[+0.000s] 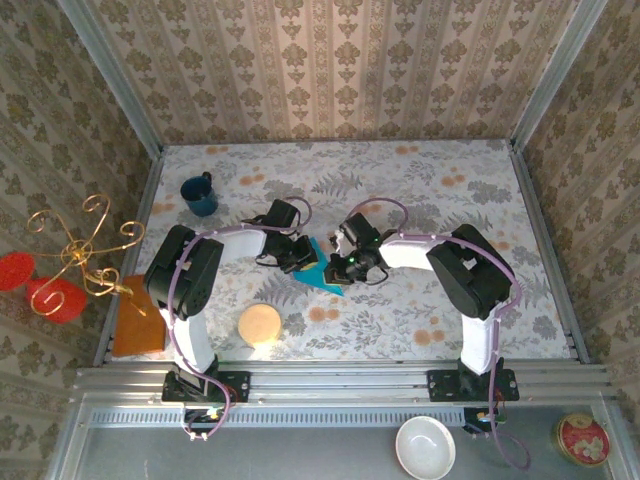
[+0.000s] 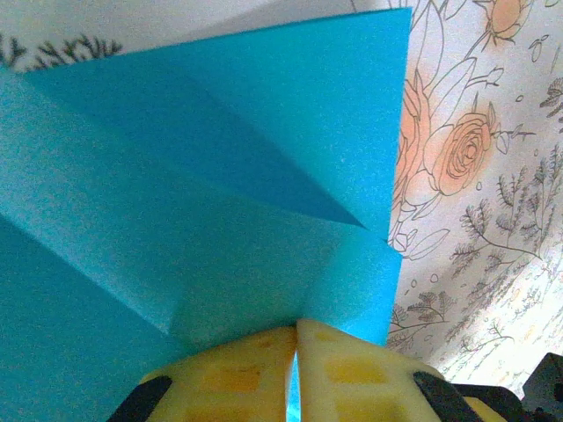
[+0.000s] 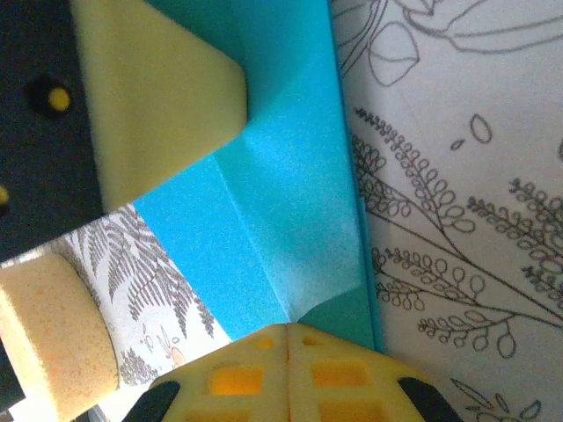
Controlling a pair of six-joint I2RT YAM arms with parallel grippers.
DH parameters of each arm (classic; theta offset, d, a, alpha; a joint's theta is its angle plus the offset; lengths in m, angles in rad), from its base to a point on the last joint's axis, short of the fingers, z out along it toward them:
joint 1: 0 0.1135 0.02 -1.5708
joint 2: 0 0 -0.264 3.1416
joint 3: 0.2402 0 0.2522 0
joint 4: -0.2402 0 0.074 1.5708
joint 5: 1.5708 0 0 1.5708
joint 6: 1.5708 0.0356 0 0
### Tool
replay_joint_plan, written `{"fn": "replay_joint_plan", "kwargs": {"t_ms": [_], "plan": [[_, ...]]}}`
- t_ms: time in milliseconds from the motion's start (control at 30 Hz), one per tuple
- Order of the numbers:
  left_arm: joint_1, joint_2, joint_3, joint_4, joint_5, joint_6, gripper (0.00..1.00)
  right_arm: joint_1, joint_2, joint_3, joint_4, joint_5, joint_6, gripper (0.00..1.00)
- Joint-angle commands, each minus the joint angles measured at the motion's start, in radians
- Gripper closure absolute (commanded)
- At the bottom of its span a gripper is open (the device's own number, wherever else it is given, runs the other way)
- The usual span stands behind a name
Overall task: Fold a paper plane with a square sheet of paper (pick it up from the middle)
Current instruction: Fourth fold the wing at the center of the table.
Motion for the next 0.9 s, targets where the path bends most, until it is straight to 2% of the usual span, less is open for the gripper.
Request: {"fn": "replay_joint_plan", "kwargs": {"t_ms": [0,267,500,867], "plan": [[0.014,0.063,-0.032,-0.139,-0.144,0.014,0.88,-0.006,-0.037,-0.104,-0.117,-0.008,-0.042,0.91],[0.016,0.067,-0.036,-0.135,-0.145,0.012,0.88,-0.023,-0.177,-0.281,-0.081,-0.016,-0.036,0.90],[0.008,0.062,-0.018,-0.133,-0.127,0.020,0.88,-0.028,-0.284,-0.259,-0.021,-0.008,-0.012,0.89],[0.005,0.058,-0.004,-0.131,-0.110,0.020,0.88,-0.003,-0.091,-0.038,-0.014,0.023,0.003,0.96]]}}
